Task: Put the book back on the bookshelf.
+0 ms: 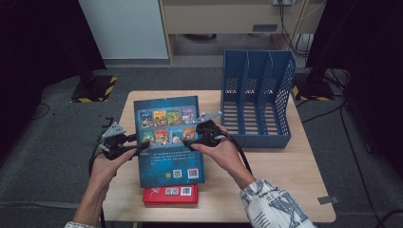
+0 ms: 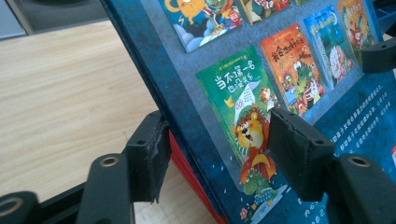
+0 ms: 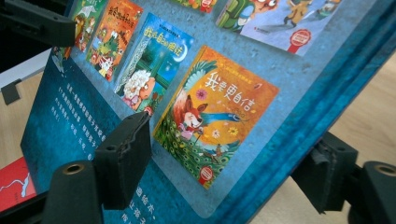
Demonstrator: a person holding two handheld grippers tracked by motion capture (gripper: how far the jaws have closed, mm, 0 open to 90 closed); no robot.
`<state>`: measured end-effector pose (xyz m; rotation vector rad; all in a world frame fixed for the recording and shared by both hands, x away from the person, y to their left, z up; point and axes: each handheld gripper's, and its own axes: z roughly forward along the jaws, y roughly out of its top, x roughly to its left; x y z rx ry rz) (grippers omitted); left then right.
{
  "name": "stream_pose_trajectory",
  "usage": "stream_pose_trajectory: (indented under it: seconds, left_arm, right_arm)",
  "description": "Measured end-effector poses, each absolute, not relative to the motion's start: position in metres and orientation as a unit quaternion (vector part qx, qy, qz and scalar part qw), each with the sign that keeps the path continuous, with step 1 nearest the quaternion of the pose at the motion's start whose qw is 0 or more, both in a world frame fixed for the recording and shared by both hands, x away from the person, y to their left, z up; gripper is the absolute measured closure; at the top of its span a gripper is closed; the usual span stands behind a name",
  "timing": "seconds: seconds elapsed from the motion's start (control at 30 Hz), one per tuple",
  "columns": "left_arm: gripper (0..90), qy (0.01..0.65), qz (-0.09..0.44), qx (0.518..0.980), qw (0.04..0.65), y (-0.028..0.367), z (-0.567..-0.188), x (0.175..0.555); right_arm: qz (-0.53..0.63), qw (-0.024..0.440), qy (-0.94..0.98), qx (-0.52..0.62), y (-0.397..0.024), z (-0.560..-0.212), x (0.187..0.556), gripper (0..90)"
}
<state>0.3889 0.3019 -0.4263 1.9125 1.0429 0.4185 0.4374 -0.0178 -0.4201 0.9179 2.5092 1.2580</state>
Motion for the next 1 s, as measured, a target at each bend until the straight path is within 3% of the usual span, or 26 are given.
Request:
stream_pose_trajectory:
  seconds: [0.4,1.0]
  left_arm:
    - [47.7,0.415,0.190,0.768,0.450,0.304,-0.405,0.396]
    - [52.3,0.408,0.243,0.764,0.436,0.297,-0.376,0.410]
  right_arm:
    - [0.426,0.124,0.842,0.306,-0.020,-0.396,0.442,37.1]
    - [0.443,0.176,0.825,0.303,-0.021,-0.373,0.450,47.2]
